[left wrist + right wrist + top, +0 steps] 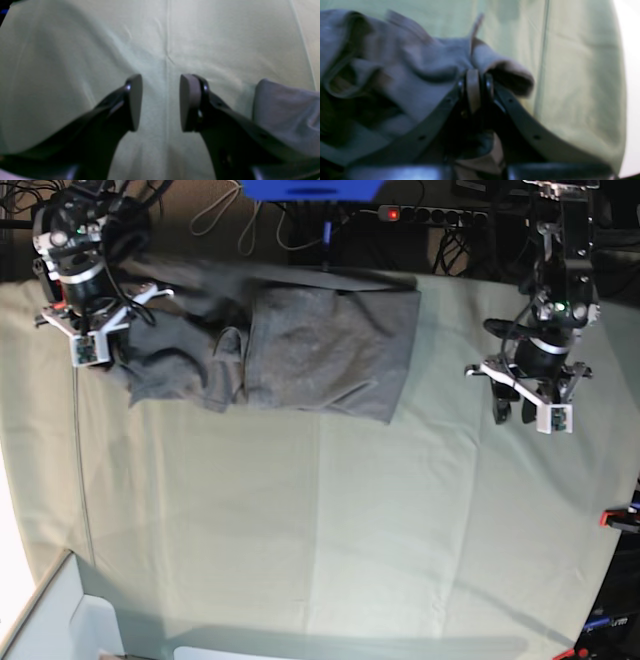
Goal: Layout the t-shirt on the table in an organized manner, then fold the t-shirt properly
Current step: 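Pull the t-shirt end with the right gripper to straighten the fold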
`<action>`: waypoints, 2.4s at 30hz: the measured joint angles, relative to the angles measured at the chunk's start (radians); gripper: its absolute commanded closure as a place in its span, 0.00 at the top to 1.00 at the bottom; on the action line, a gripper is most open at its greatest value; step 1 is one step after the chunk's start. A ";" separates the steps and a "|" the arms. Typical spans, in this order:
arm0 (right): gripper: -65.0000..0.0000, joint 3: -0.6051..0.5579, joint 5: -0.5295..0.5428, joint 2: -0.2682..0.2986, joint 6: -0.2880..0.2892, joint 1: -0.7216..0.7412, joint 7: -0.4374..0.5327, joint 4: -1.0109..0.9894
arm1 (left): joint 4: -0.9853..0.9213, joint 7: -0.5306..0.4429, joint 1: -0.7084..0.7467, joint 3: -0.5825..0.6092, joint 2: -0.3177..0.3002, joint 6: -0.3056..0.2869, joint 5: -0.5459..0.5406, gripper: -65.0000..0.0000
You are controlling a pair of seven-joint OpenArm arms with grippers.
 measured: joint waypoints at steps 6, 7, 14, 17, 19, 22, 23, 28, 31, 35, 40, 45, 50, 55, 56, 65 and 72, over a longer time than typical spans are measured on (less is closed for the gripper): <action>0.00 0.052 -0.005 0.001 0.000 0.007 -0.008 -0.087 | 0.000 0.000 0.003 0.000 0.000 0.000 0.000 0.37; 0.00 0.072 -0.005 0.001 0.000 0.015 -0.009 -0.097 | 0.000 0.000 0.003 0.000 0.000 0.000 0.000 0.37; 0.00 0.146 0.000 0.001 0.000 0.027 0.000 -0.149 | 0.000 0.000 0.003 0.000 0.000 0.000 0.000 0.37; 0.00 0.164 0.000 0.001 0.000 0.016 -0.002 -0.149 | 0.000 0.000 0.003 0.000 0.000 0.000 0.000 0.37; 0.00 0.162 0.010 0.002 0.000 -0.005 0.004 -0.148 | 0.000 0.000 0.003 0.000 0.000 0.000 0.000 0.37; 0.00 0.142 0.006 0.002 0.000 -0.021 0.002 -0.165 | 0.000 0.000 0.000 0.000 0.000 0.000 0.000 0.37; 0.00 0.135 0.002 0.002 0.000 -0.022 0.000 -0.177 | 0.000 0.000 0.000 0.000 0.000 0.000 0.000 0.37; 0.22 0.126 -0.002 0.001 0.000 -0.015 0.000 -0.223 | 0.000 0.000 0.000 0.000 0.000 0.000 0.000 0.37; 0.42 0.129 -0.001 0.002 0.000 -0.014 0.000 -0.220 | 0.000 0.000 0.000 0.000 0.000 0.000 0.000 0.37; 0.59 0.175 -0.001 -0.004 0.001 -0.011 -0.004 -0.207 | 0.000 0.000 0.000 0.000 0.000 0.000 0.000 0.37; 0.62 0.218 -0.002 0.005 0.000 0.006 -0.004 -0.177 | 0.000 0.000 0.000 0.000 0.000 0.000 0.000 0.37; 0.62 0.219 0.003 0.002 -0.001 0.077 0.001 -0.219 | 0.000 0.000 0.000 0.000 0.000 0.000 0.000 0.37; 0.62 0.224 -0.003 0.002 0.000 0.100 -0.082 -0.266 | 0.000 -0.001 0.000 0.000 0.000 0.000 0.000 0.37; 0.62 0.220 0.019 0.036 -0.001 0.140 -0.097 -0.366 | 0.000 0.000 0.003 -0.035 0.000 0.000 0.001 0.37; 0.62 0.220 0.031 0.047 -0.001 0.141 -0.093 -0.380 | 0.000 0.000 0.003 -0.035 -0.002 0.000 0.000 0.37; 0.60 0.217 0.042 0.046 -0.004 0.141 -0.100 -0.390 | 0.000 0.000 0.003 -0.053 0.002 0.000 0.000 0.37; 0.24 0.190 0.044 0.031 -0.005 0.141 -0.098 -0.388 | 0.000 0.000 0.000 -0.053 0.002 0.000 0.000 0.37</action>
